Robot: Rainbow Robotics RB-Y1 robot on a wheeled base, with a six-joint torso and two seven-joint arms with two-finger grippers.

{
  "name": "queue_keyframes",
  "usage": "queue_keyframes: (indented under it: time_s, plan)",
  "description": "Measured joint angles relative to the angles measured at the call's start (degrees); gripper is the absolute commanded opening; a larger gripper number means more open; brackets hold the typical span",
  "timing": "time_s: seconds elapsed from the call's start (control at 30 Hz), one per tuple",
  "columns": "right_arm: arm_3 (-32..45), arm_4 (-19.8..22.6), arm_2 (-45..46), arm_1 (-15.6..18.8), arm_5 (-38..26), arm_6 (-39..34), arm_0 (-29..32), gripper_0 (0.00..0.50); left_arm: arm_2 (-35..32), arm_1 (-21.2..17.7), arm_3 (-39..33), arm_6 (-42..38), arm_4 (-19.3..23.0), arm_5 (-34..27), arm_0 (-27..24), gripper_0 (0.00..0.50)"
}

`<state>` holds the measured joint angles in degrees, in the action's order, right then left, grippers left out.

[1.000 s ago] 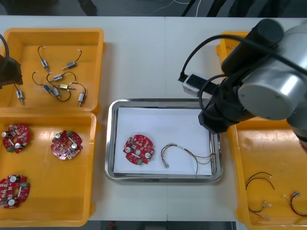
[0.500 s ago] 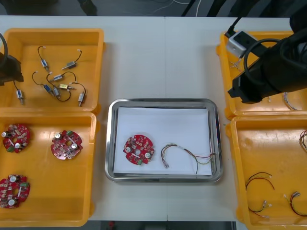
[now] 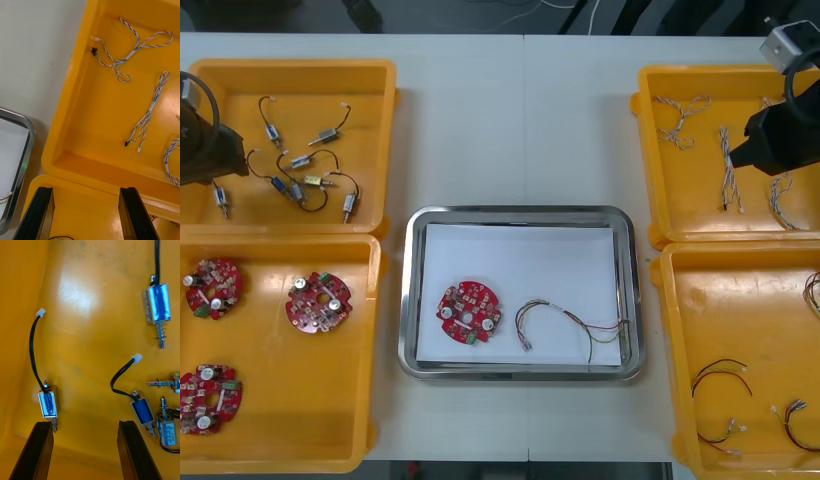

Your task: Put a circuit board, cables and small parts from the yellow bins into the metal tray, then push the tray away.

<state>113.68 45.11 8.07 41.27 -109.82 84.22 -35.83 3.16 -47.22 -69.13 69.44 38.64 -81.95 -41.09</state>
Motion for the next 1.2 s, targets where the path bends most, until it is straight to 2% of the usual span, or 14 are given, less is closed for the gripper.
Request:
queue_keyframes:
  time_s: [0.43,0.67,0.83,1.2]
  plan:
    - [-16.2,-5.4,0.8,0.7,0.0,0.0,-5.4,0.5,2.8,0.0,4.8,0.1,0.0,3.3,0.0,0.5]
    - [-20.6,-8.4,0.8,0.7,0.0,0.0,-5.9,0.5,2.8,0.0,6.9,0.1,0.0,4.3,0.0,0.5]
    - [-25.1,-8.8,0.9,0.7,0.5,0.1,-6.5,0.5,2.8,0.0,8.4,0.6,0.1,5.7,0.0,0.5]
    - [-32.5,-8.8,0.9,0.7,7.9,0.1,-8.4,0.5,4.0,0.0,9.8,6.3,1.8,7.2,0.0,0.5]
